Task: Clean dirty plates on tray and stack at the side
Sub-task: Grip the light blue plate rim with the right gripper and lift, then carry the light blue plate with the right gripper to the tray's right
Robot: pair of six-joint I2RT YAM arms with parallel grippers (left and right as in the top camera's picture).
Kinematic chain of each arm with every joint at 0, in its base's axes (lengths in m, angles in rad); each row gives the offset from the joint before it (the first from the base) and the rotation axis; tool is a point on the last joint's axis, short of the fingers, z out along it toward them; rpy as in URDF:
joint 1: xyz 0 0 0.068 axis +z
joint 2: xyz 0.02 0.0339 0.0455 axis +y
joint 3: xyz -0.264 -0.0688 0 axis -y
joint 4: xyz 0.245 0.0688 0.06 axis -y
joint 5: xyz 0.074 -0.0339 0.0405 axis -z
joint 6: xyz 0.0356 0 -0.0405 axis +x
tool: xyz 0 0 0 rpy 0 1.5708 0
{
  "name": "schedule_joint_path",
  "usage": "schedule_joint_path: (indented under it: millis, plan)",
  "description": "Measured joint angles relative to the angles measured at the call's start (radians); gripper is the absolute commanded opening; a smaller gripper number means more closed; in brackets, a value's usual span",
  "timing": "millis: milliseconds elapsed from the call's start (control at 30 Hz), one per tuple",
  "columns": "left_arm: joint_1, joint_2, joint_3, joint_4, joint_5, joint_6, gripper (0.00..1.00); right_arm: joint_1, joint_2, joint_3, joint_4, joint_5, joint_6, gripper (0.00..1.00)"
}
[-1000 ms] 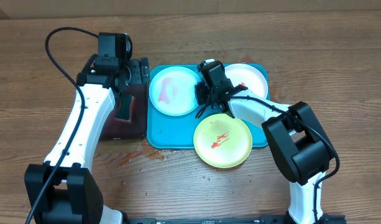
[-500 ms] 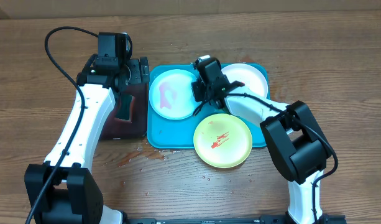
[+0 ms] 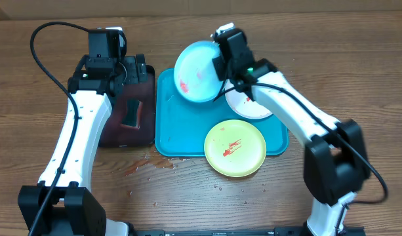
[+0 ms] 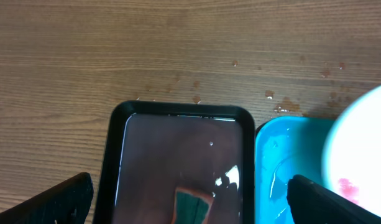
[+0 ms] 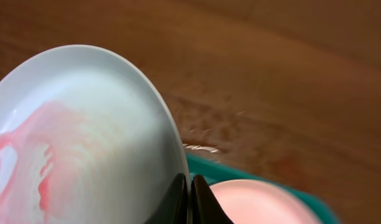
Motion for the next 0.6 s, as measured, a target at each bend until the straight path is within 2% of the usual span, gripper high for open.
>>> schedule_joint_path:
  millis: [233, 600]
  plan:
    - [0.000, 0.000, 0.000, 0.000, -0.002, 0.002, 1.00, 0.015, -0.122, 0.017, -0.050, 0.180, -0.169, 0.04]
    - [0.000, 0.000, 0.000, 0.000, -0.002, 0.002, 1.00, 0.100, -0.126, 0.018, -0.084, 0.401, -0.295, 0.04]
